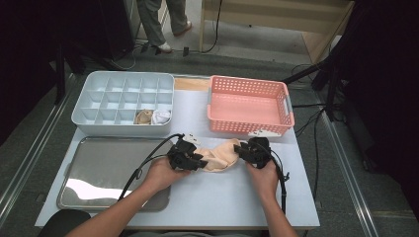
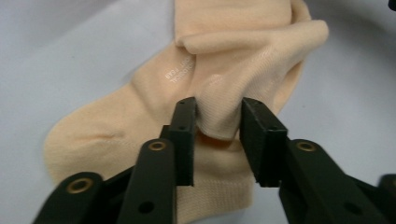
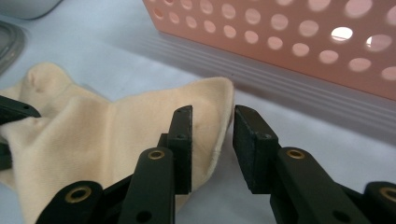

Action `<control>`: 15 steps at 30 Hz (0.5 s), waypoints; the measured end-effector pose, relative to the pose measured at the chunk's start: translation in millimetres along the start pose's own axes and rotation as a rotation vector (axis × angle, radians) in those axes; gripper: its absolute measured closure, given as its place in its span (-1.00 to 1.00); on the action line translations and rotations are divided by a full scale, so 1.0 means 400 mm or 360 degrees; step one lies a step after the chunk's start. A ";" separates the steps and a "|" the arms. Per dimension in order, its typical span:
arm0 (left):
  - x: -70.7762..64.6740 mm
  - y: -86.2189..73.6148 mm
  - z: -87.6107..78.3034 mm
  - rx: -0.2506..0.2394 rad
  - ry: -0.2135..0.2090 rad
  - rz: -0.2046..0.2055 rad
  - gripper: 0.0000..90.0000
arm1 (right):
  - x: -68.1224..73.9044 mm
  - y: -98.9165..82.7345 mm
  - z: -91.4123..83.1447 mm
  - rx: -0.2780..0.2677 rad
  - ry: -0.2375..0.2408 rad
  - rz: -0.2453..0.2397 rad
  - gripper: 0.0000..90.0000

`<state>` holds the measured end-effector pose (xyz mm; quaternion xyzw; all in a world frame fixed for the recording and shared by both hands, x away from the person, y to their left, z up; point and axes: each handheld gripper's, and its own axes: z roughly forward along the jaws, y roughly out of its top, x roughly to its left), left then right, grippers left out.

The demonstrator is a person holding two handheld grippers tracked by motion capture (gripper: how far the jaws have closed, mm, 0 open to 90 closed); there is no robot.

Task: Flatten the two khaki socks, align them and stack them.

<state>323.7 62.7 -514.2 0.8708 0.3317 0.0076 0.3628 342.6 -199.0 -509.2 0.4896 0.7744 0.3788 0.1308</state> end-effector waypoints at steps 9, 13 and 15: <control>0.012 0.001 -0.017 -0.0012 -0.0013 -0.0007 0.93 | 0.010 0.007 0.001 0.0035 0.0016 -0.0012 0.96; 0.031 0.006 -0.050 -0.0055 -0.0030 -0.0057 0.94 | 0.017 0.015 -0.013 0.0019 0.0036 -0.0014 0.97; 0.042 0.006 -0.065 -0.0073 -0.0049 -0.0091 0.94 | 0.022 0.017 -0.017 0.0011 0.0044 -0.0023 0.97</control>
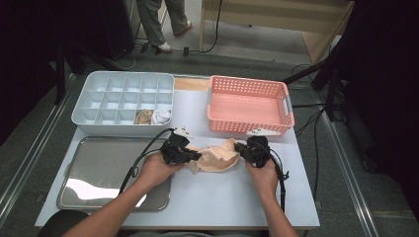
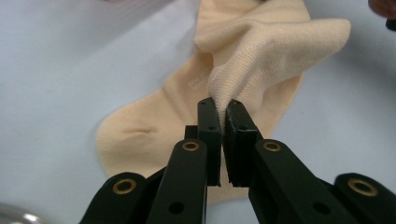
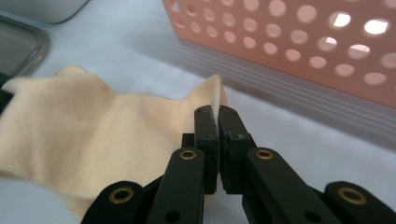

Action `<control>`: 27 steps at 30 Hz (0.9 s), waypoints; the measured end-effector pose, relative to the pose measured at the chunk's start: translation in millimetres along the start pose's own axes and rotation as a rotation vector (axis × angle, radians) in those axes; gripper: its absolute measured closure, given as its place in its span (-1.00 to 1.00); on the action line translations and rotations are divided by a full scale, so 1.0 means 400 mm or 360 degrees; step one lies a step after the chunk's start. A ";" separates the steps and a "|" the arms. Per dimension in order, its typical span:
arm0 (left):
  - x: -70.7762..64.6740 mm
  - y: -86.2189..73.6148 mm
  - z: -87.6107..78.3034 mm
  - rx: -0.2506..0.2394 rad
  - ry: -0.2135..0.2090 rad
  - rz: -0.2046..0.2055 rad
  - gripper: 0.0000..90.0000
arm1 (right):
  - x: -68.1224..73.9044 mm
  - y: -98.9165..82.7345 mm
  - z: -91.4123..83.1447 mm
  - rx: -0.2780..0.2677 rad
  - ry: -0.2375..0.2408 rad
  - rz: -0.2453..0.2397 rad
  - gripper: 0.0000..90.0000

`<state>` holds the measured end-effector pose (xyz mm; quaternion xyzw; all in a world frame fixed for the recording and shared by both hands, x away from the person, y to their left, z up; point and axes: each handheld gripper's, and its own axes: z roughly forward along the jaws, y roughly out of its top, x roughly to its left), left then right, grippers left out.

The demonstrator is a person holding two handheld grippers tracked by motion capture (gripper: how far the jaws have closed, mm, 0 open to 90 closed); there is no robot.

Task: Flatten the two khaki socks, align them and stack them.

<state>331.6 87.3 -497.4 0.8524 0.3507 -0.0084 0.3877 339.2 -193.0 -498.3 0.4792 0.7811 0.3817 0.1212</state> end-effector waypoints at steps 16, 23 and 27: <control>0.059 -0.011 -0.070 0.0049 0.0066 -0.0094 0.94 | 0.070 -0.012 -0.015 0.0019 0.0085 -0.0051 0.97; 0.063 -0.011 -0.046 0.0076 0.0056 -0.0117 0.88 | 0.082 -0.037 -0.005 0.0056 0.0070 -0.0064 0.75; 0.058 -0.011 -0.043 0.0078 0.0069 -0.0101 0.74 | 0.076 -0.034 -0.013 0.0018 0.0090 -0.0037 0.65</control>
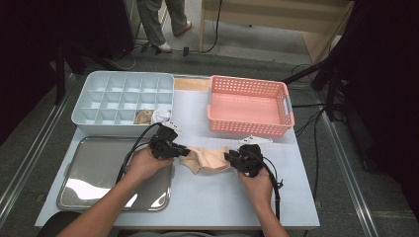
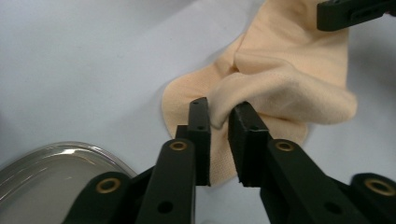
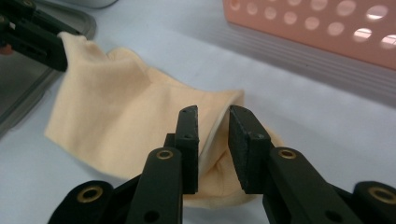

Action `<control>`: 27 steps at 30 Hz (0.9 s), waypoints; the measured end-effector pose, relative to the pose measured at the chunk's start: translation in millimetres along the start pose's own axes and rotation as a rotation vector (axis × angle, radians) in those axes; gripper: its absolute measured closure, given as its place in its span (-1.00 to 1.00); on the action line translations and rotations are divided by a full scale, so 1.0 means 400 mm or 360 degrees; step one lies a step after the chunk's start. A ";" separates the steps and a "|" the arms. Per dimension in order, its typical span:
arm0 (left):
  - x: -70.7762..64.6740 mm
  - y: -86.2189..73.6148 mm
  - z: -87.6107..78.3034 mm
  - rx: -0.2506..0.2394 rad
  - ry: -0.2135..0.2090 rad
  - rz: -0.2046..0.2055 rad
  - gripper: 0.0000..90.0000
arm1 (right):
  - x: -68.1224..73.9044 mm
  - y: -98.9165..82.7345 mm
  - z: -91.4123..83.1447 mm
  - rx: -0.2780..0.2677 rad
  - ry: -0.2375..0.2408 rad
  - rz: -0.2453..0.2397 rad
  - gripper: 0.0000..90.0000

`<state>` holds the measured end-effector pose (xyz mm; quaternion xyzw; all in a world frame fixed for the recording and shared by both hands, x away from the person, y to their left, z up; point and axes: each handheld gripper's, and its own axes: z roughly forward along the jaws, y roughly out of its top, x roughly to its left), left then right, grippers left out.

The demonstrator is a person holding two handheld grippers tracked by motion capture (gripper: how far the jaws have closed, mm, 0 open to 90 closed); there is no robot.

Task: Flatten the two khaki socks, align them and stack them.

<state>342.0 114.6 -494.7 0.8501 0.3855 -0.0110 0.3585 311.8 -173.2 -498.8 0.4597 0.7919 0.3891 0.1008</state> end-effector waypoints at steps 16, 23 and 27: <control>-0.006 -0.010 0.023 -0.0005 -0.0030 -0.0032 0.55 | -0.017 0.019 0.028 0.0032 0.0016 0.0025 0.61; -0.012 -0.009 0.037 -0.0005 -0.0119 -0.0020 0.99 | -0.021 0.015 0.036 0.0077 0.0007 0.0009 0.93; -0.009 -0.005 0.016 -0.0020 -0.0140 -0.0031 1.00 | -0.020 0.017 0.021 0.0072 0.0003 0.0013 0.94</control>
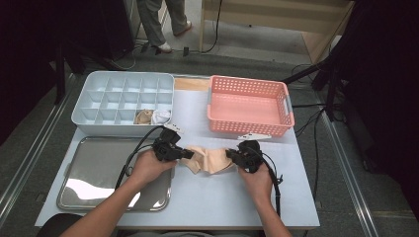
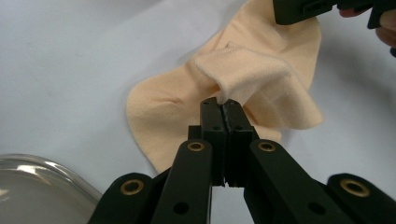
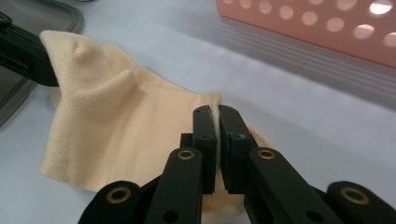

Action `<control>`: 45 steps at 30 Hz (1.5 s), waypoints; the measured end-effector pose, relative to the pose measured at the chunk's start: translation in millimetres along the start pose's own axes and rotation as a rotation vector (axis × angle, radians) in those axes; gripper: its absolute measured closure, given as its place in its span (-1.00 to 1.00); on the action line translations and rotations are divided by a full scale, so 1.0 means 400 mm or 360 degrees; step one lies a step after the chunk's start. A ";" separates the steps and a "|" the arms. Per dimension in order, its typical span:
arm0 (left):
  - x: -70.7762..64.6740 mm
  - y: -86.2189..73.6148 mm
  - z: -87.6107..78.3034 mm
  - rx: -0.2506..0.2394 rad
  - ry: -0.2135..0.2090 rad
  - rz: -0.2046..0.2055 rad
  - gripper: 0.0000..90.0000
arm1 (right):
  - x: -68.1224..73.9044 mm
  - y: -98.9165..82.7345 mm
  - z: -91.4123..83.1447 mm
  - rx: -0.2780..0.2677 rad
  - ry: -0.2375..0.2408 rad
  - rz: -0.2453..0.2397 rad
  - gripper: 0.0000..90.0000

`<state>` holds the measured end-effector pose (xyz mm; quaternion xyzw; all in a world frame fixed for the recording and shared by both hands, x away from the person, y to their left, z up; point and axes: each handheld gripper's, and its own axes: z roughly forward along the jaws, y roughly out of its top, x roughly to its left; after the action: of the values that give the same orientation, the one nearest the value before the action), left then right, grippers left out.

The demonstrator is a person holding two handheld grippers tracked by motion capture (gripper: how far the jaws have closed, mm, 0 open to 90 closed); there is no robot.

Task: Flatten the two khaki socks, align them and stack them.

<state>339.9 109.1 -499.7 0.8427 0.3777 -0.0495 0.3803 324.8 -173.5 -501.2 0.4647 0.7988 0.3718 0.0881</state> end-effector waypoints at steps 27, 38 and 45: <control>0.023 0.000 -0.058 0.0012 -0.0009 -0.0100 0.86 | 0.030 0.012 -0.047 -0.0148 0.0014 -0.0026 0.77; 0.027 -0.001 -0.099 -0.0101 0.0021 -0.0105 0.77 | 0.129 0.035 -0.029 -0.0116 0.0193 -0.0167 0.87; 0.028 -0.006 -0.112 -0.0143 0.0039 -0.0107 0.76 | 0.173 0.046 0.003 -0.0084 0.0256 -0.0220 0.91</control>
<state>337.0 147.2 -473.5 0.8121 0.4124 -0.0350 0.4114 299.7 -111.7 -475.5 0.3748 0.8232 0.4220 0.0613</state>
